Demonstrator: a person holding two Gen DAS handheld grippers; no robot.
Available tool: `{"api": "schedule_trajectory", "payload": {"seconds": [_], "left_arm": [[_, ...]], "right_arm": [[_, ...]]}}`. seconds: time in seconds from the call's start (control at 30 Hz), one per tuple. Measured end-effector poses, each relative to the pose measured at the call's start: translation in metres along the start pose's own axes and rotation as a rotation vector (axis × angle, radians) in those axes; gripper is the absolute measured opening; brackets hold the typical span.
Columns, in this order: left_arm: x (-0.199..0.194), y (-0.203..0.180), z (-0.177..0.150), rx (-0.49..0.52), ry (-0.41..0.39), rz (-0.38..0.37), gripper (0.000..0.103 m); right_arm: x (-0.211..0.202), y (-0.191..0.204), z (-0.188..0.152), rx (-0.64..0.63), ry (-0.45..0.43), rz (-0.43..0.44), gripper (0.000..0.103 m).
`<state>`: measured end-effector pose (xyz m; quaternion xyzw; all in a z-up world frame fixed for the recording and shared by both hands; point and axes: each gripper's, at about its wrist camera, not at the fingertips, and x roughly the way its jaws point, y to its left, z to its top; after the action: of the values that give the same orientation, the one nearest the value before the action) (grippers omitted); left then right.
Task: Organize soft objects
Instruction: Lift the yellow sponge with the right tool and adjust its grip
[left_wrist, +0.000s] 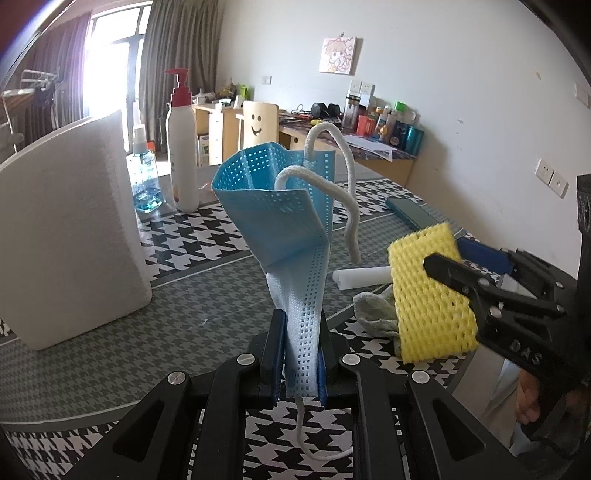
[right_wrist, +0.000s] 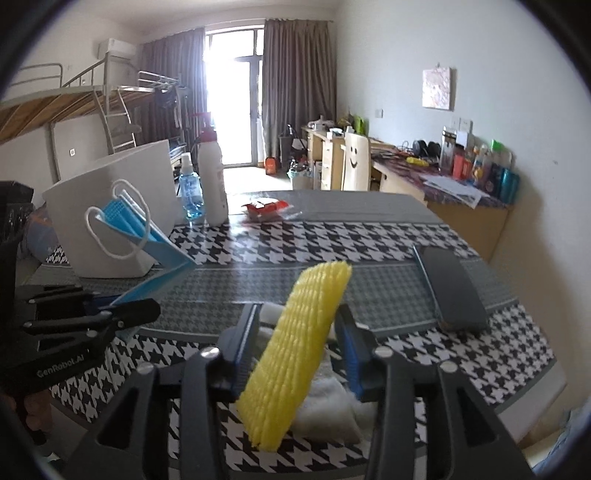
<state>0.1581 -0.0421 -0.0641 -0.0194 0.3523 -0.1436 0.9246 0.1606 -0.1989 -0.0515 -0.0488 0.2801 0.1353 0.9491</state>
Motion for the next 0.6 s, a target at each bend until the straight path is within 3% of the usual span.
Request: {"api": "schedule_trajectory", "payload": {"seconds": [0.6], "left_arm": [[0.003,0.000,0.001,0.002,0.014,-0.009,0.015]], "right_arm": [[0.036,-0.012,-0.027,0.074,0.212,0.005,0.056]]}}
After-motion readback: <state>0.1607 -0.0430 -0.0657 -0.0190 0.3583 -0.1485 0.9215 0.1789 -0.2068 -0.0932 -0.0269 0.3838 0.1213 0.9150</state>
